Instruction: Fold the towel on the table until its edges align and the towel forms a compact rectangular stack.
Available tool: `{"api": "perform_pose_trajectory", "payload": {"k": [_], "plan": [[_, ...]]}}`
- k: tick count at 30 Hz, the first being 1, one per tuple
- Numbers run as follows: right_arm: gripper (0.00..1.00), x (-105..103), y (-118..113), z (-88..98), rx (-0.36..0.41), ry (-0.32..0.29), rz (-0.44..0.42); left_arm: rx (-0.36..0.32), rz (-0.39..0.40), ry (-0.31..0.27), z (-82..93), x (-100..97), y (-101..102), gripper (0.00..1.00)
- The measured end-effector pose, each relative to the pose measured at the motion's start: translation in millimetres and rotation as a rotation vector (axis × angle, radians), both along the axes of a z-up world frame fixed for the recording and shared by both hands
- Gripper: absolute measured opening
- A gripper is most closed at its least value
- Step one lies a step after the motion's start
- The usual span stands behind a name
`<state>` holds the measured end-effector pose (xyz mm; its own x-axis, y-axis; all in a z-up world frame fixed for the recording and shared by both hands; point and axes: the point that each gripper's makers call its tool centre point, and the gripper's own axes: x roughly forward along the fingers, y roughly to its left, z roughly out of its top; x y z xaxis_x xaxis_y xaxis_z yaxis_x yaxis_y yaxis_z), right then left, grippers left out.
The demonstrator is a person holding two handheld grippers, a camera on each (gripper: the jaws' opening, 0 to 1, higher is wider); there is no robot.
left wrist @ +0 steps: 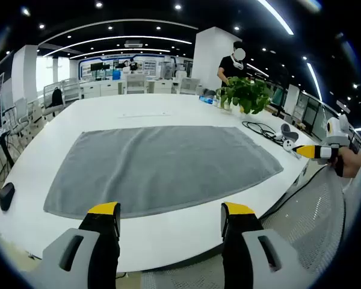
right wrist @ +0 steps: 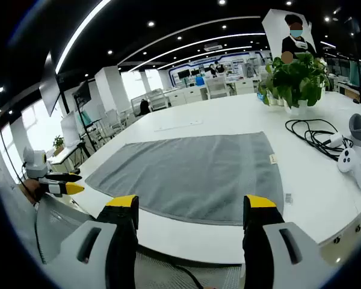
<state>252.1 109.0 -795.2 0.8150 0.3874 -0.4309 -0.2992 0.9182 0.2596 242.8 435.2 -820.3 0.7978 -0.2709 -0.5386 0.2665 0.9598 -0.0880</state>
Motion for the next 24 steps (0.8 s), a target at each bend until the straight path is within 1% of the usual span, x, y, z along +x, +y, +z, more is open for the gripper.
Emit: {"api": "perform_pose_trajectory", "payload": {"k": [7,24], "plan": [[0.71,0.4,-0.9,-1.0,-0.002,0.000,0.002,0.003,0.000,-0.006,1.9,-0.3,-0.8,0.70],[0.71,1.0,-2.6,-2.2,-0.002,0.003,-0.003,0.012,-0.003,-0.001,-2.5,0.6,1.9,0.69]]}}
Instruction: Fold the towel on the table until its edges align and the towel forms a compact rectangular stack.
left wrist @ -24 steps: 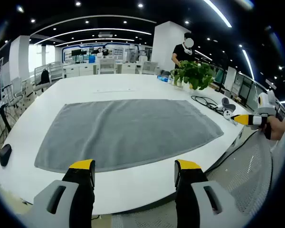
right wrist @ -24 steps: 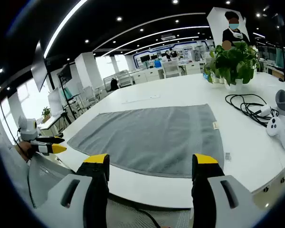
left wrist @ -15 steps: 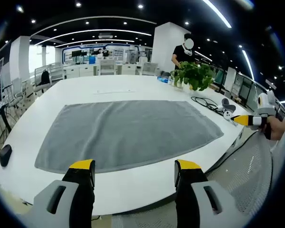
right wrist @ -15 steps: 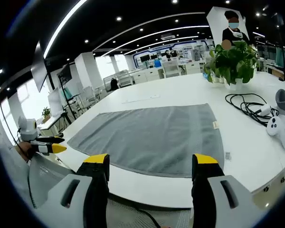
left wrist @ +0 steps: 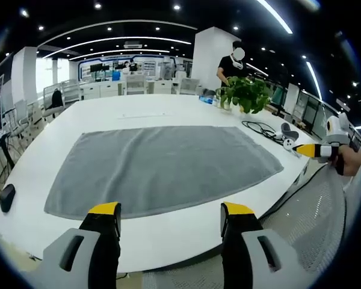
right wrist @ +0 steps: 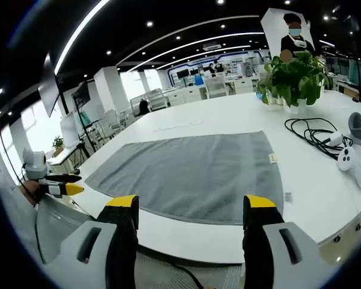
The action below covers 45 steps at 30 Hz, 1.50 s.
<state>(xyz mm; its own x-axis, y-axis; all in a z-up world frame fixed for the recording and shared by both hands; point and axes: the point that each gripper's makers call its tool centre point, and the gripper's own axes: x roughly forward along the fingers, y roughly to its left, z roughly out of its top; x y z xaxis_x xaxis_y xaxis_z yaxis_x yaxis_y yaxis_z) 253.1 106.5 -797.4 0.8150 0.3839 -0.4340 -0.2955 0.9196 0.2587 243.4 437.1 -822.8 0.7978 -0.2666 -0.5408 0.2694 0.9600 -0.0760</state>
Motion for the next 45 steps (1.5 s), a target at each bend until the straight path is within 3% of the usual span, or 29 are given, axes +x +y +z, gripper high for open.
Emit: {"api": "perform_pose_trajectory", "payload": {"k": [45], "plan": [[0.70,0.2,0.7,2.2,0.015,-0.011,0.000,0.025,-0.007,-0.003,-0.2,-0.1,-0.8,0.69]]}}
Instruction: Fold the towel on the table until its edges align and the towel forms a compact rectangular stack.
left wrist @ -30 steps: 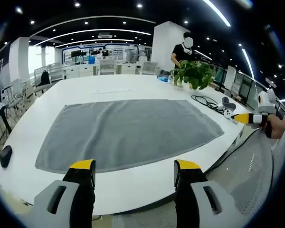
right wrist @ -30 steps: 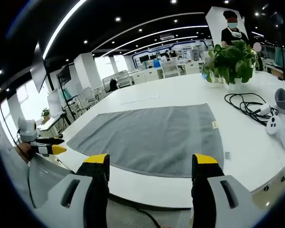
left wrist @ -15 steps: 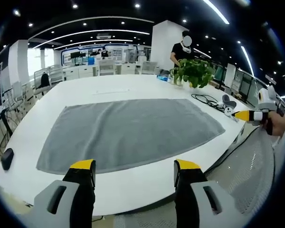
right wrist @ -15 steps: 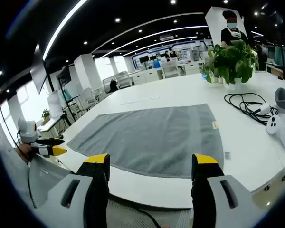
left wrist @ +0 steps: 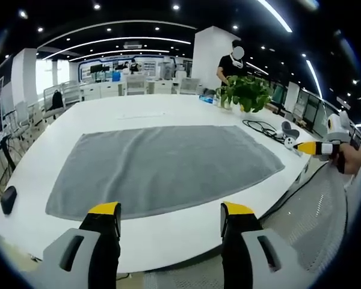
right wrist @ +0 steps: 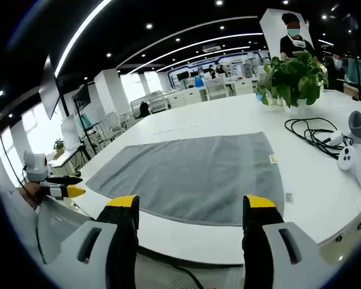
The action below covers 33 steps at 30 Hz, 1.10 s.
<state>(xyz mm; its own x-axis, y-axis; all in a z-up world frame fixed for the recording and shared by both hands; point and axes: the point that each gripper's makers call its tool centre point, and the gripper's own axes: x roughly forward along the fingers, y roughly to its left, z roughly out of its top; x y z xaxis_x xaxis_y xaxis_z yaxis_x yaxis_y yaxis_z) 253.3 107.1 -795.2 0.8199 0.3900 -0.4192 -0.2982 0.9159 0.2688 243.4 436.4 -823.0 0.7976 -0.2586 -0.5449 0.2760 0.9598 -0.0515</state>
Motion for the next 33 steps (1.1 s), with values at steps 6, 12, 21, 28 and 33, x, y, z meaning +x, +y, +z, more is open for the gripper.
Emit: {"api": "perform_pose_trajectory", "payload": {"k": [6,12,21,28,33], "plan": [[0.71,0.2,3.2,3.1,0.070,0.024,0.022,0.012,-0.063,-0.020,6.8,0.7,-8.1,0.72],[0.75,3.8,-6.1,6.5,0.144,0.044,-0.018,-0.041,-0.079,-0.044,21.0,9.1,-15.4,0.79],[0.77,22.5,-21.3,34.4,0.144,0.001,0.005,-0.017,-0.232,-0.092,52.4,34.8,-53.0,0.79],[0.77,49.3,-50.8,68.5,0.077,-0.089,0.032,0.079,-0.393,-0.163,81.2,52.6,-94.9,0.79],[0.78,64.9,-64.8,84.6,0.044,-0.119,0.051,0.095,-0.481,-0.199,89.5,58.0,-125.4,0.79]]}}
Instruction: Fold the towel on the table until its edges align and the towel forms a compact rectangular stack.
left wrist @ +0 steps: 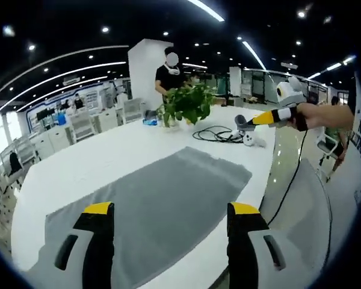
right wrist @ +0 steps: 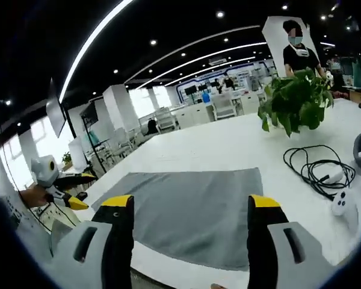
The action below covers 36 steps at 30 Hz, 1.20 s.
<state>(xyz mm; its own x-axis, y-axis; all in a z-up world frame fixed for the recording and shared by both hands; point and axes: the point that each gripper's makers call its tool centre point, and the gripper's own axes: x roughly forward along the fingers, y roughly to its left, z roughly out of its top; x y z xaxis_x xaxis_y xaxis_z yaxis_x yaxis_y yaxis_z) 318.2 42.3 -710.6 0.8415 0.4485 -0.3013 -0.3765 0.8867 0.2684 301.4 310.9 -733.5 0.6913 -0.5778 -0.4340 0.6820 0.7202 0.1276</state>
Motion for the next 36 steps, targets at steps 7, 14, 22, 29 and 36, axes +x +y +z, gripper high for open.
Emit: {"api": "perform_pose_trajectory", "payload": {"k": [7,14,22,29,36], "plan": [[0.79,18.1,-12.0,15.8,-0.061,-0.027,0.041,0.005,-0.110,-0.042,8.3,14.5,-54.6,0.79],[0.79,36.7,-26.2,28.3,-0.096,-0.046,0.061,0.016,-0.209,-0.083,16.3,22.2,-104.0,0.79],[0.79,58.6,-42.3,33.3,-0.135,-0.067,0.073,0.020,-0.288,-0.075,8.2,25.1,-152.5,0.79],[0.78,76.9,-63.8,29.6,-0.151,-0.073,0.039,0.005,-0.359,-0.053,-5.7,20.5,-197.7,0.79],[0.76,94.8,-75.2,18.6,-0.160,-0.070,0.012,0.032,-0.426,-0.038,-21.6,13.3,-227.1,0.75]]}}
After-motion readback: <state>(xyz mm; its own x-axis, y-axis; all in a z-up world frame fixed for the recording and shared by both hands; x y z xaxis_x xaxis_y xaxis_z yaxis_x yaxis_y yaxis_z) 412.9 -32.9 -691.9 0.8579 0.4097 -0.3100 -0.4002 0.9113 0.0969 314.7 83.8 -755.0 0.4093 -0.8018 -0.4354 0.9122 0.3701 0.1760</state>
